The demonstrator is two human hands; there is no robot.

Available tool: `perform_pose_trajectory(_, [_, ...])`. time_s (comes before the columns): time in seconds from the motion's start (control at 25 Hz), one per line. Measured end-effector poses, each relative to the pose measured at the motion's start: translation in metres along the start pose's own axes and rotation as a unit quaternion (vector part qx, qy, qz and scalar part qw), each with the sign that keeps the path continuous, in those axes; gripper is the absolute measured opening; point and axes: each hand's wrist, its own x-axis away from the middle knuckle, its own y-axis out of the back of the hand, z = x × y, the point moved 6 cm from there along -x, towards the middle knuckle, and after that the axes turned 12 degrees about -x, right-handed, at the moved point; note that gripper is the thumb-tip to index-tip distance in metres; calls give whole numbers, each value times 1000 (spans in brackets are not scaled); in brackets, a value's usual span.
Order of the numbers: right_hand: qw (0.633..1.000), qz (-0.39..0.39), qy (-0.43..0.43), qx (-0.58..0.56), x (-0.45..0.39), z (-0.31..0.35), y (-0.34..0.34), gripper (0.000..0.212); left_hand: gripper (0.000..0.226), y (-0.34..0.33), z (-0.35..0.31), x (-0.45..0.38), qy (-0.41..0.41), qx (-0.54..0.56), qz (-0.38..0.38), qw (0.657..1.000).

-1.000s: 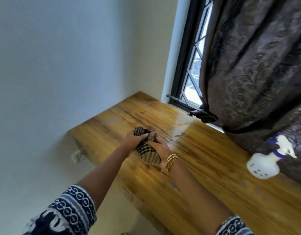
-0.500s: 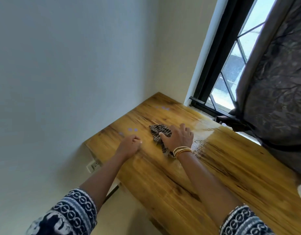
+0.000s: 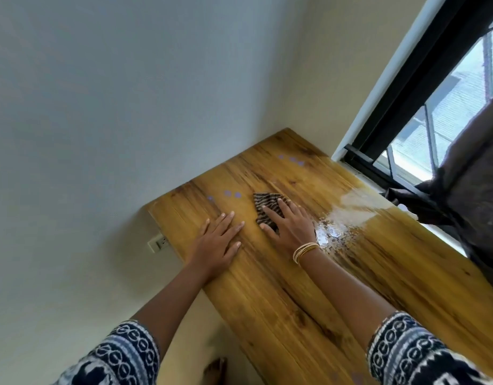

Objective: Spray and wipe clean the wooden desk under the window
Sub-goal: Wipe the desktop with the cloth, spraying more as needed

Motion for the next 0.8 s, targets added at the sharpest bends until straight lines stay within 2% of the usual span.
perform_pose_trajectory(0.12, [999, -19, 44, 12, 2, 10, -14, 51, 57, 1, -1, -2, 8, -7, -2, 1000])
perform_pose_trajectory(0.2, [999, -33, -4, -2, -15, -15, -6, 50, 56, 3, 0, -2, 12, 15, -12, 1000])
perform_pose_trajectory(0.24, [998, -40, -45, -2, -25, -33, -2, 50, 56, 6, 5, 1, 36, 24, -28, 999])
perform_pose_trajectory(0.36, [986, -38, -160, -15, -46, -77, 8, 52, 55, 16, 45, 11, 183, 0, -85, 979])
perform_pose_trajectory(0.48, [977, -66, -199, -39, -51, -57, 11, 51, 61, 18, 91, 8, 275, 30, -77, 958])
perform_pose_trajectory(0.56, [989, -61, -119, -56, -49, -2, 5, 50, 60, 16, 103, 0, 295, 35, -76, 952])
perform_pose_trajectory(0.68, [994, -7, 99, -40, -23, 92, -18, 48, 53, 13, 103, -5, 305, 27, -97, 947])
perform_pose_trajectory(0.76, [978, 0, 203, -40, -29, 104, -13, 45, 51, 9, 106, -3, 303, 27, -104, 947])
perform_pose_trajectory(0.8, [977, -20, 208, -29, -48, 89, -5, 43, 51, 8, 108, -3, 302, 30, -110, 947])
